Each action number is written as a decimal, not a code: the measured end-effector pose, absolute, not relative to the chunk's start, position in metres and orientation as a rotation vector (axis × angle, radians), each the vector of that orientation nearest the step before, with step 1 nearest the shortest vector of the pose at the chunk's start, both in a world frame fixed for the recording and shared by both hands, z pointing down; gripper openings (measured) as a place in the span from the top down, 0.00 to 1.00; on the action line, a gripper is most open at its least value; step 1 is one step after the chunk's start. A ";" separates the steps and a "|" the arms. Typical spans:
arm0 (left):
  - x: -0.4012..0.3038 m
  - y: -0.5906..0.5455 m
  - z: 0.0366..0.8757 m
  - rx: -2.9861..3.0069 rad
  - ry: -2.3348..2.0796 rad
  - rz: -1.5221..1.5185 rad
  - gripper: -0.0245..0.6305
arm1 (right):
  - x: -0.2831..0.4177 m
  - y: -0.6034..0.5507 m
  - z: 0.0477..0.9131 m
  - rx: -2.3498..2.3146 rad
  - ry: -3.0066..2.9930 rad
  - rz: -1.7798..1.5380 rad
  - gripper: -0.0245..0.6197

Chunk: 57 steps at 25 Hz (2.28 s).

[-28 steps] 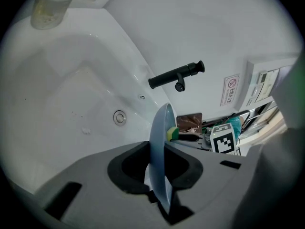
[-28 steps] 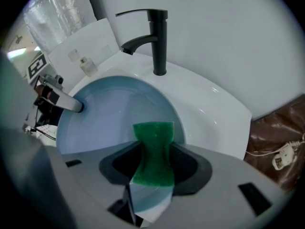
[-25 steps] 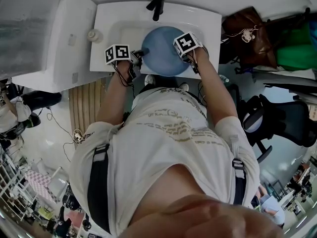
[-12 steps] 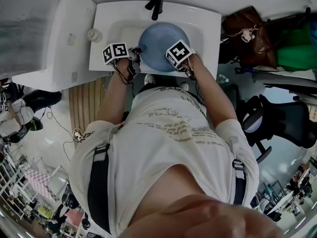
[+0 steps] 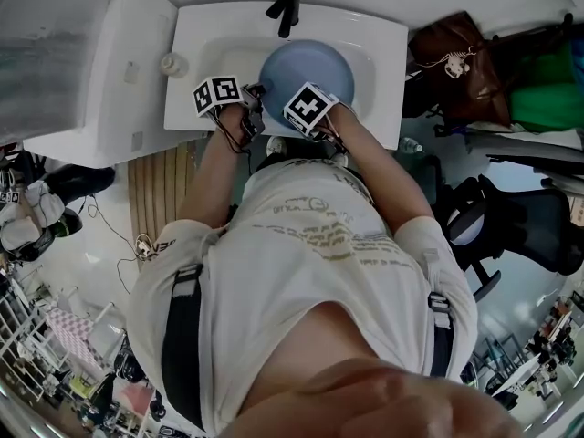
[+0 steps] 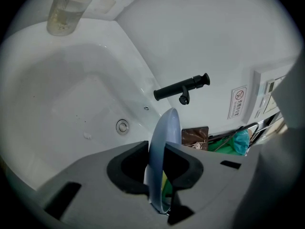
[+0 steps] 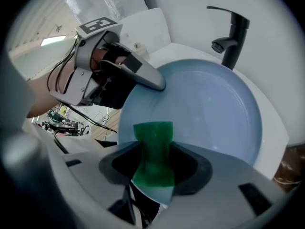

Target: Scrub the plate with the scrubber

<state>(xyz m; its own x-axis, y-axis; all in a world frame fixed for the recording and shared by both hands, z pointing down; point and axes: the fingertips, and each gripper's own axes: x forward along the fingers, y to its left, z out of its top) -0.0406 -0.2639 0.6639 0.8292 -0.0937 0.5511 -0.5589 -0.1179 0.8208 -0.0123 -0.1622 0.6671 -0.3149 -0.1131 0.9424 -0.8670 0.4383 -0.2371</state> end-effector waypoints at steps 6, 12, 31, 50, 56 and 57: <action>-0.036 -0.252 0.660 1.699 -0.476 0.453 0.85 | 0.001 -0.180 0.669 0.921 -1.746 1.076 0.66; -0.033 -0.237 0.655 1.730 -0.427 0.486 0.85 | 0.012 -0.202 0.661 1.009 -1.758 1.107 0.66; -0.045 -0.212 0.657 1.696 -0.351 0.466 0.84 | 0.084 -0.218 0.675 1.198 -1.657 1.182 0.65; -0.029 -0.225 0.659 1.726 -0.429 0.456 0.84 | 0.061 -0.201 0.675 1.230 -1.683 1.244 0.65; -0.032 -0.234 0.661 1.689 -0.468 0.410 0.84 | 0.029 -0.196 0.668 1.135 -1.730 1.150 0.65; -0.032 -0.235 0.660 1.685 -0.466 0.408 0.84 | 0.030 -0.194 0.668 1.129 -1.729 1.138 0.65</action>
